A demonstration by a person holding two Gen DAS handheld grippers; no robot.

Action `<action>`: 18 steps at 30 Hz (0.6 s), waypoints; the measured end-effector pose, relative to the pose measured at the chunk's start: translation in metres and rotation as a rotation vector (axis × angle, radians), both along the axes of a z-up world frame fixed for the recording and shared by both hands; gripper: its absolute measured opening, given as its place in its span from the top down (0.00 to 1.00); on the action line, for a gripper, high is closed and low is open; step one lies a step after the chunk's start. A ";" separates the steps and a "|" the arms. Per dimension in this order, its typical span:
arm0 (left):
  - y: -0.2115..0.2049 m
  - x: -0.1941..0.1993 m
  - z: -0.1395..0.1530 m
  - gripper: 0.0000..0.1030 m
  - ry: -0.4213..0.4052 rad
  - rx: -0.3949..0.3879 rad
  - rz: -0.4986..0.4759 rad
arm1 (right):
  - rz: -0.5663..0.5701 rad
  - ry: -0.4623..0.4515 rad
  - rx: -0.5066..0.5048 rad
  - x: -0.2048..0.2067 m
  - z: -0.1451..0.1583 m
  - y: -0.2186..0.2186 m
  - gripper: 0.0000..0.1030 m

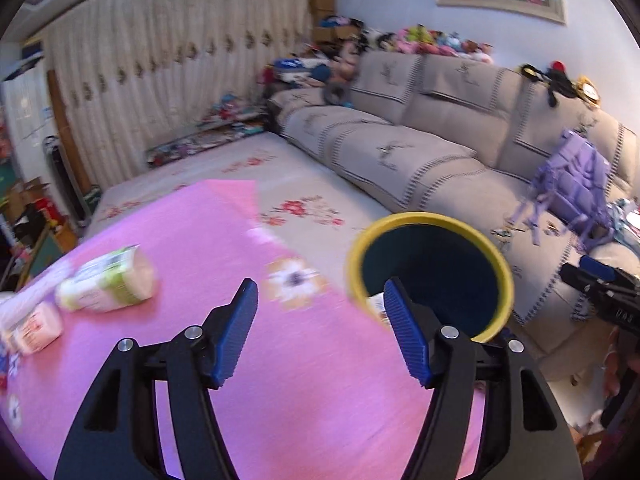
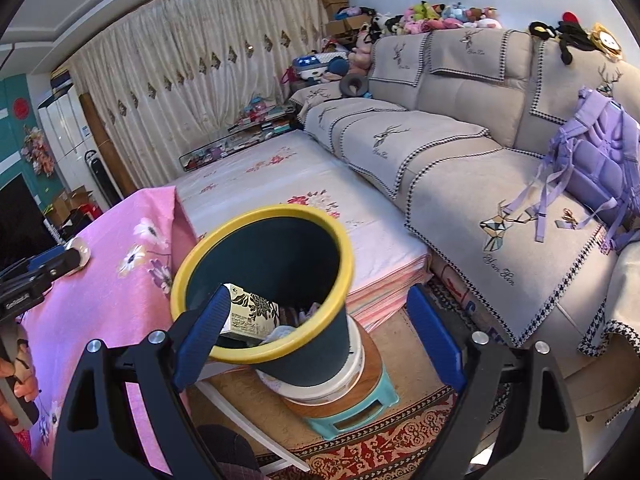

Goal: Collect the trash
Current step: 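Carry the tea carton over the bin and open the left tool, then move the right tool back to the green-labelled bottle on the table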

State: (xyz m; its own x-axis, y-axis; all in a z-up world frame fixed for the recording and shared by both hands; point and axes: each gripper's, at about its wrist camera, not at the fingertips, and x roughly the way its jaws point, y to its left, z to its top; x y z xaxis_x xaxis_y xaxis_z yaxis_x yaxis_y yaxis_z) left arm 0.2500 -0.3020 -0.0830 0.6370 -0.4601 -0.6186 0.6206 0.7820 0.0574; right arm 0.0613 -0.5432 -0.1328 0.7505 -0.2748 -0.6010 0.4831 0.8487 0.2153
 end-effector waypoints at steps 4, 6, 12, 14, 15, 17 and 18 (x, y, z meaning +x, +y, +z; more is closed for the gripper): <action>0.078 0.002 0.001 0.31 -0.056 -0.017 0.155 | 0.075 0.018 -0.001 0.019 0.001 0.026 0.17; 0.117 0.005 0.000 0.29 -0.076 -0.014 0.233 | 0.114 0.026 -0.012 0.028 0.003 0.041 0.17; 0.211 0.013 -0.009 0.26 -0.123 -0.002 0.445 | 0.304 0.038 -0.021 0.071 0.016 0.094 0.17; 0.236 0.018 -0.014 0.26 -0.131 -0.003 0.504 | 0.378 0.037 -0.038 0.089 0.023 0.115 0.17; 0.249 0.020 -0.017 0.26 -0.128 -0.013 0.527 | 0.411 0.037 -0.049 0.098 0.025 0.129 0.17; 0.267 0.022 -0.020 0.26 -0.121 -0.039 0.554 | 0.481 0.031 -0.066 0.118 0.034 0.151 0.17; 0.272 0.023 -0.022 0.26 -0.119 -0.045 0.563 | 0.513 0.029 -0.071 0.129 0.037 0.160 0.17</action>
